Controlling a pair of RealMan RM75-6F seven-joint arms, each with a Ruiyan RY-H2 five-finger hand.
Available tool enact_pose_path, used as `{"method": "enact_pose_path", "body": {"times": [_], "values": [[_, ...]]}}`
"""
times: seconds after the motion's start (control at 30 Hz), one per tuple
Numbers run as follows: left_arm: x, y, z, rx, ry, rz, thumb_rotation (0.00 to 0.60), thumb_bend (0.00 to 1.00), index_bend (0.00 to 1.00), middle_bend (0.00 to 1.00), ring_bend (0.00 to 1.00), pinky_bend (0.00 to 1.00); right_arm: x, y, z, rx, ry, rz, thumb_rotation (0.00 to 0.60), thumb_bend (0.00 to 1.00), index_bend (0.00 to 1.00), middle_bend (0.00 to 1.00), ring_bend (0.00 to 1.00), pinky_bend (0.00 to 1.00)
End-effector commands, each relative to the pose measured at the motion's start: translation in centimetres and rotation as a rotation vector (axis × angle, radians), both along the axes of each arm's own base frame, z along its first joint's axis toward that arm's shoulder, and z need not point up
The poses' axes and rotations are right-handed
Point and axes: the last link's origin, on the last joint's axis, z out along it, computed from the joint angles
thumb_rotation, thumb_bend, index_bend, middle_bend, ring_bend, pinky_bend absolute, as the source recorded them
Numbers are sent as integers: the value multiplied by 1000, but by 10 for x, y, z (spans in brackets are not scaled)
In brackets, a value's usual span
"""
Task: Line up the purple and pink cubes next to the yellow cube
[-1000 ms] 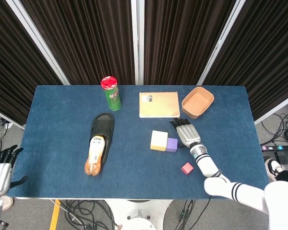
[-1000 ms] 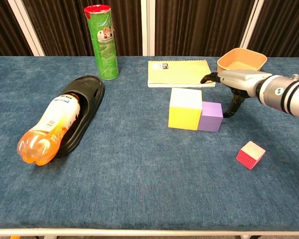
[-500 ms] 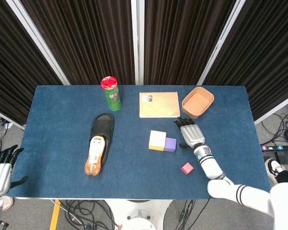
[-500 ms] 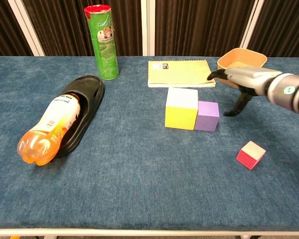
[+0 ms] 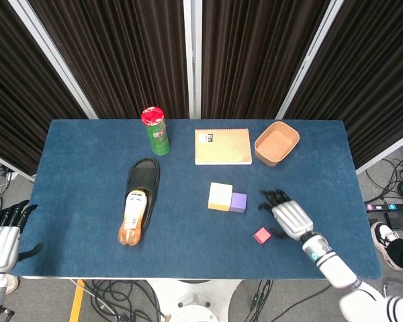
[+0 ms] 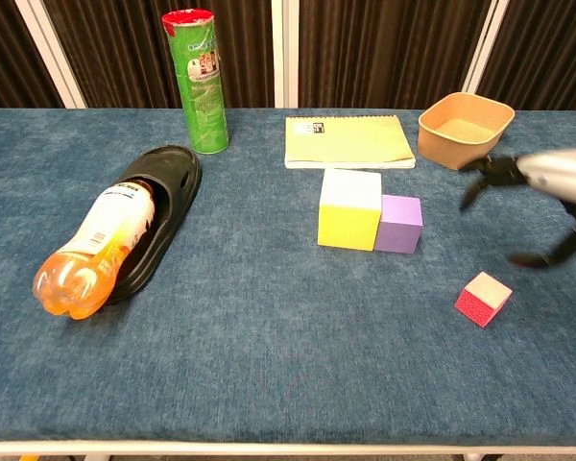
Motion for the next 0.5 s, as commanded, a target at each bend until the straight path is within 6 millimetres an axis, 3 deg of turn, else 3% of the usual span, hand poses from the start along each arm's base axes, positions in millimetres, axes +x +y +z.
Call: {"method": "enact_pose_path", "body": {"times": [0.03, 0.5], "values": [[1, -1, 1, 2, 0, 0, 600, 30, 215, 216, 149, 164, -21, 28, 3, 30, 38, 37, 600, 211, 300, 14, 0, 0], [-1, -6, 4, 16, -3, 10, 600, 30, 216, 215, 149, 164, -14, 18, -26, 39, 63, 124, 600, 212, 303, 8, 0, 0]]}}
